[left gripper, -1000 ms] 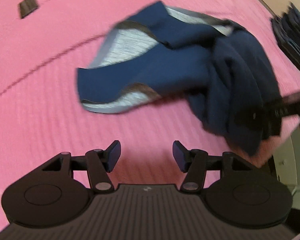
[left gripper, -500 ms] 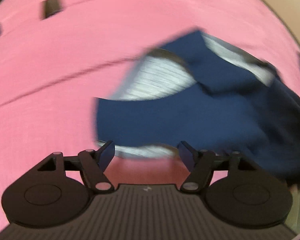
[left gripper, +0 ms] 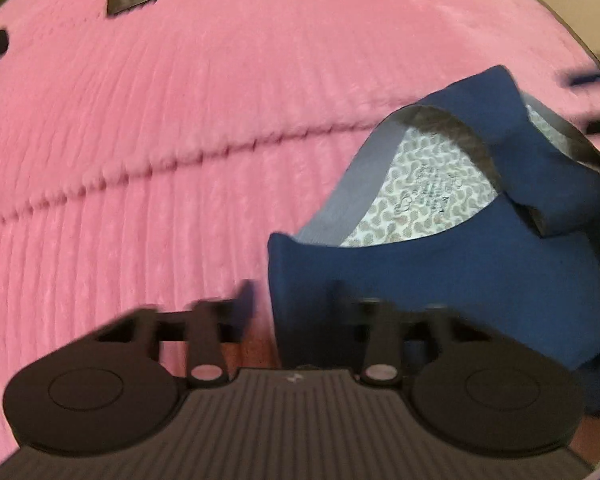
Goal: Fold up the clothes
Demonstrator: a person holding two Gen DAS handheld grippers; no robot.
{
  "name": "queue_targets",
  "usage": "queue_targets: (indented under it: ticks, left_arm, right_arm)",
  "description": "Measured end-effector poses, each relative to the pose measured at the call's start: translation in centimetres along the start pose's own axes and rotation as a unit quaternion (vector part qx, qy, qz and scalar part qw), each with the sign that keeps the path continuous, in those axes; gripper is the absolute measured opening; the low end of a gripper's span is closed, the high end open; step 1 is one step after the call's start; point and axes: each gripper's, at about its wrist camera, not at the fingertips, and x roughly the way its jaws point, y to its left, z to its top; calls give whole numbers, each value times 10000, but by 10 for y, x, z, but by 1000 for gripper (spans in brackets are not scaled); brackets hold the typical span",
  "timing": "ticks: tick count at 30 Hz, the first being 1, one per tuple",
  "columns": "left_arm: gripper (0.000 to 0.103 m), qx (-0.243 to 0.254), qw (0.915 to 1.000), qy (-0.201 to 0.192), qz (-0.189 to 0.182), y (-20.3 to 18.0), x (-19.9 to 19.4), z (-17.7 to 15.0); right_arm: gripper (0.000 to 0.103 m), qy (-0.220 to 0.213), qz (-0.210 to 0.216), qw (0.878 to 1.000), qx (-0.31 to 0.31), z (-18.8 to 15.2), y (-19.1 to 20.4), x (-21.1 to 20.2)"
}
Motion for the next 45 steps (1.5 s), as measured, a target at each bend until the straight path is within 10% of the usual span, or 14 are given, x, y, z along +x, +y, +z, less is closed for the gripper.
queue_targets:
  ticks: [2,5,9,16,23,37,40,45]
  left_arm:
    - [1,-10,9998,-129,-135,0,-10,1]
    - [1,197,9988,-417,-185,-7,-29,-1]
    - [1,339,9969,-683,-199,-10,-59,0]
    - [1,904,9771,-1924,-32,-28,-176,50]
    - [1,1766,9165,-3588,0,-63,-321,106]
    - [1,2716,7978,-5334,-727,-68,-531,75]
    - [1,2816,7761,-5588,-774,-72,-570,77]
    - [2,2981,7444,-5919,-814,-82,-628,85]
  right_arm:
    - [81,284,257,9992,79,6,-9,23]
    - [5,159,482,9964,678,8,-10,10]
    - [4,-314,175,9951,923,12,4,-56]
    - [4,-2149,-692,9547,1938,11,41,-235]
    - [4,-3736,-1619,8878,2146,12,114,-405]
    - [0,-5302,-3030,7574,2312,31,404,-522]
    - [0,-5534,-3066,7400,2283,45,409,-537]
    - [0,-5348,-3023,7502,2445,55,337,-546]
